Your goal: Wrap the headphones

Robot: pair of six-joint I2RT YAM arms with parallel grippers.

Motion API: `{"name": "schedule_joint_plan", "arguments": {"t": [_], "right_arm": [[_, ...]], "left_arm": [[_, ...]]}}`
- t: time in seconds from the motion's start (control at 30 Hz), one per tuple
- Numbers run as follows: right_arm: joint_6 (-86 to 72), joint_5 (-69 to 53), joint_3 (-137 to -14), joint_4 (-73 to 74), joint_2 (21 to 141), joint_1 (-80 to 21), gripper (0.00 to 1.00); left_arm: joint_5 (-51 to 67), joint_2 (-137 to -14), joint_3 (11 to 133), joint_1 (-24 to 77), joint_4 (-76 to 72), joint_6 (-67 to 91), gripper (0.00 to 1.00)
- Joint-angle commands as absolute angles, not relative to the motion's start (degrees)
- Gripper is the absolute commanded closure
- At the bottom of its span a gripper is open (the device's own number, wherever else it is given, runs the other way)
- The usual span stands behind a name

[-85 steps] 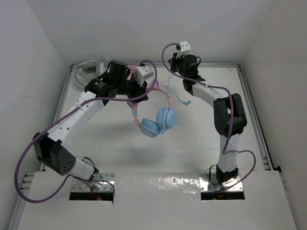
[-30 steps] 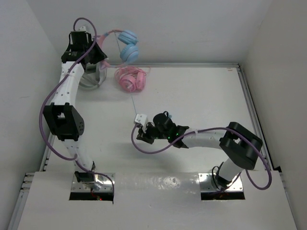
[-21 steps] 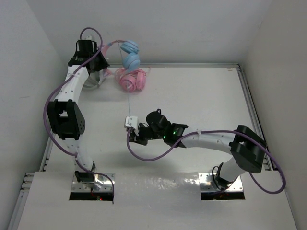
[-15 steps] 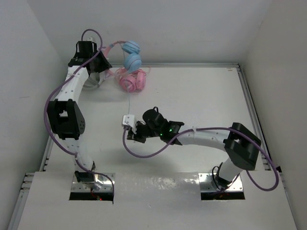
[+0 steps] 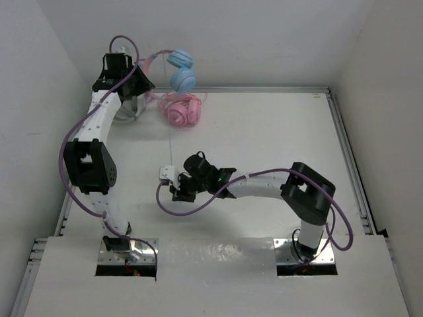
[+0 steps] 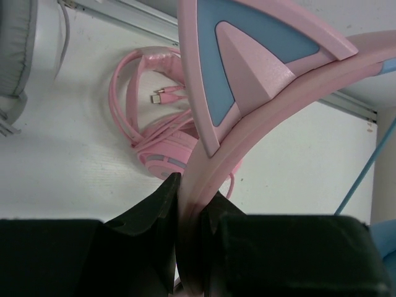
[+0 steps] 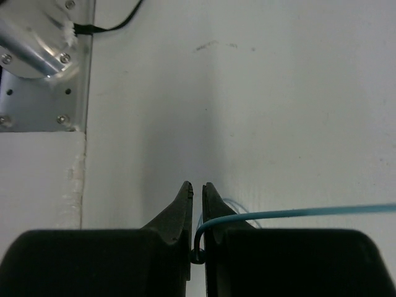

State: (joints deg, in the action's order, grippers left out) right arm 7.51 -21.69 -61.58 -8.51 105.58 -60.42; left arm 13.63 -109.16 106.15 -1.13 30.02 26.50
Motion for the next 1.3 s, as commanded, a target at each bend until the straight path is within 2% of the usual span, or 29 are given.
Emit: {"name": "schedule_joint_plan", "arguments": {"t": [0.0, 0.17, 0.3, 0.43, 0.6, 0.83, 1.0, 1.27], "right_arm": [[7.7, -24.0, -61.2, -11.2, 98.4, -61.8, 1.0], [8.4, -22.2, -58.9, -9.0, 88.1, -63.4, 1.0], [9.9, -13.1, -56.0, -6.9, 78.2, -63.3, 1.0], [12.7, 6.2, -56.4, -2.4, 72.3, -61.9, 1.0], [12.3, 18.8, -56.2, 2.0, 68.6, -56.1, 1.0], [20.4, 36.5, -54.1, 3.6, 65.8, -48.6, 1.0], [22.6, 36.7, -52.3, 0.5, 65.2, -41.2, 1.0], [18.0, 26.4, -55.0, -6.1, 70.4, -30.3, 1.0]], "left_arm": [[10.0, -107.1, 105.8, -0.9, 21.5, 27.0, 1.0], [-2.8, -108.8, 104.5, 4.9, 19.6, 16.0, 1.0], [-11.2, -106.4, 98.3, 11.6, 13.6, 3.0, 1.0], [-11.8, -104.2, 94.3, 15.3, 11.5, -13.1, 1.0], [-15.5, -101.8, 88.3, 23.0, 12.3, -31.2, 1.0], [-11.0, -97.1, 79.8, 27.6, 14.2, -40.3, 1.0], [-8.5, -96.2, 78.8, 29.6, 18.8, -40.1, 1.0], [-5.2, -90.8, 76.5, 30.6, 23.9, -38.6, 1.0]]}}
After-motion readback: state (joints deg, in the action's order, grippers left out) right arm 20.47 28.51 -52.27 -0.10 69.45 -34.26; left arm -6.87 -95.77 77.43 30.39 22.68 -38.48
